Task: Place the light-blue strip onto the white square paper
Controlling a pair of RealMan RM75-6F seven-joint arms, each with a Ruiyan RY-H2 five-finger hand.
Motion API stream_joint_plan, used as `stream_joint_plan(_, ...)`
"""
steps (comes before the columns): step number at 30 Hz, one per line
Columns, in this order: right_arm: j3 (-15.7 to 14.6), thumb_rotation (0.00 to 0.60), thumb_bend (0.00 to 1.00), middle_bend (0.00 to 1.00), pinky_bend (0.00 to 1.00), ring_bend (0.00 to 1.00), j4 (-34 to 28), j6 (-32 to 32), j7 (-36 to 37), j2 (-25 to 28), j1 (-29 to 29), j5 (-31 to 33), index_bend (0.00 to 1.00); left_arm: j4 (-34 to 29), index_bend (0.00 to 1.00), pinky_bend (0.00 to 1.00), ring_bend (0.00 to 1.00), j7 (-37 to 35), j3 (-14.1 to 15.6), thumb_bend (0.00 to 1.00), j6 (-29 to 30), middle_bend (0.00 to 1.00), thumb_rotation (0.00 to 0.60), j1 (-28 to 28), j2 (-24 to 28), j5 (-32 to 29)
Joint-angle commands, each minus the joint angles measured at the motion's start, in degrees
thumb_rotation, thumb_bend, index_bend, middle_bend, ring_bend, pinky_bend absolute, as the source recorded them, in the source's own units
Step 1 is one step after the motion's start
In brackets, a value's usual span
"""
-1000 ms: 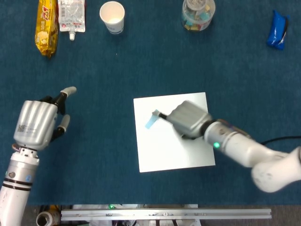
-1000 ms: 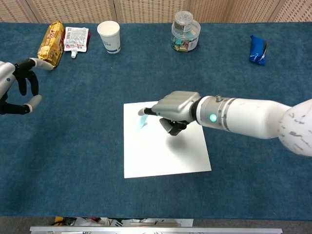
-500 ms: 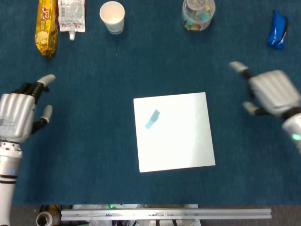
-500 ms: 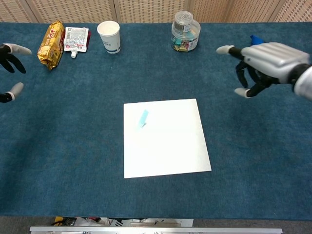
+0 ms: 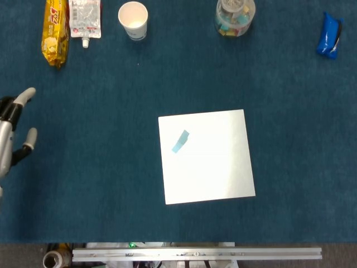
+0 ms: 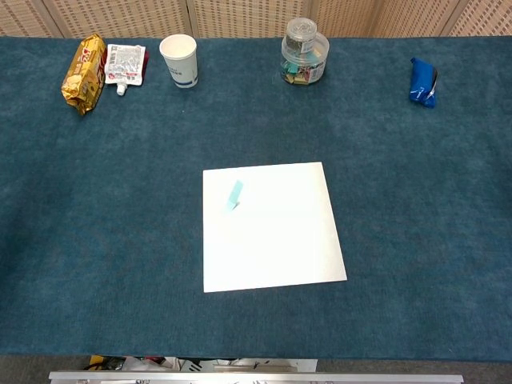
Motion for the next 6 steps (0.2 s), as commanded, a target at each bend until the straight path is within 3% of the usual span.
stream_joint_plan(1,0.6,0.590,0.20,0.32,0.58,0.31,1.3,1.1,0.9,0.4,-3.3,-1.5,0.06,0.2,0.15,0.41,0.24,0.3,0.4,0.38,1.4,0.29,0.600,1.1,0.1,0.6)
stream_joint_plan(6,2.3,0.590,0.20,0.32,0.58,0.31,1.8,2.0,0.8,0.3,-6.8,-2.9,0.06,-0.5,0.16,0.40,0.24,0.9,0.9,0.38,2.5,0.29,0.600,2.2,0.4,1.0)
